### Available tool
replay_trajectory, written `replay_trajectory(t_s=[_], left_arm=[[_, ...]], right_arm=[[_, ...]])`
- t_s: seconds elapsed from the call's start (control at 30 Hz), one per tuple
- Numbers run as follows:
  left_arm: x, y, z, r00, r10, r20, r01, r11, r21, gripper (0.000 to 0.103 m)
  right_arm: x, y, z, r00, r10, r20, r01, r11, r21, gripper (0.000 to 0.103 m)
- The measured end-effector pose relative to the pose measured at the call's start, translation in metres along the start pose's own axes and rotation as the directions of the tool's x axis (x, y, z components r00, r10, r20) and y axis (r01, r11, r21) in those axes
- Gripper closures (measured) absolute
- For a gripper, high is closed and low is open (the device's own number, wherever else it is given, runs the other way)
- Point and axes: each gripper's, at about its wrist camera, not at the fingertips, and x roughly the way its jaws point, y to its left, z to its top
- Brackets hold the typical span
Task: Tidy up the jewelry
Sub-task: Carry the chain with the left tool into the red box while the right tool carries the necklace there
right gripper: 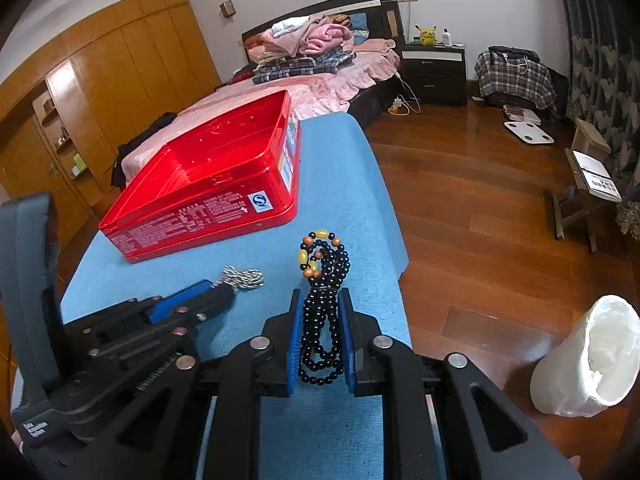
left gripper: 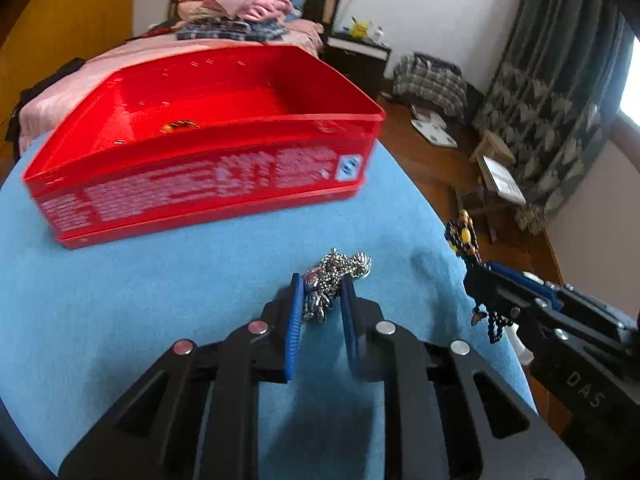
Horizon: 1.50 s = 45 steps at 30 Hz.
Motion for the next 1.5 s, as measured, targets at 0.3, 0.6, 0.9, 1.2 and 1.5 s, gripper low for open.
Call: replay_trajectory(t_s=[0.3, 0.6, 0.9, 1.2, 1.5], left_arm=[[-0.048, 0.035, -0.002, 0.993, 0.064, 0.098, -0.058, 0.996, -0.068, 0.086], [-0.092, 0.069, -0.012, 0.981, 0.129, 0.143, -0.113, 0.987, -0.116, 0.086], [-0.12, 0.094, -0.012, 0.971, 0.165, 0.173, -0.141, 0.979, -0.145, 0.086], [-0.14, 0.113, -0.007, 0.96, 0.186, 0.211, -0.151, 0.974, -0.171, 0.086], [-0.142, 0.116, 0.009, 0.953, 0.175, 0.246, -0.133, 0.975, -0.177, 0.086]], right_arm=[[-0.004, 0.019, 0.001, 1.0, 0.022, 0.007, -0.022, 0.999, -0.043, 0.086], [-0.018, 0.061, 0.007, 0.999, 0.04, 0.022, -0.037, 0.991, -0.126, 0.086], [-0.024, 0.102, 0.01, 0.998, 0.054, 0.029, -0.047, 0.979, -0.197, 0.086], [-0.025, 0.131, 0.024, 0.997, 0.054, 0.053, -0.04, 0.97, -0.241, 0.086], [-0.018, 0.143, 0.039, 0.997, 0.048, 0.066, -0.03, 0.966, -0.256, 0.086]])
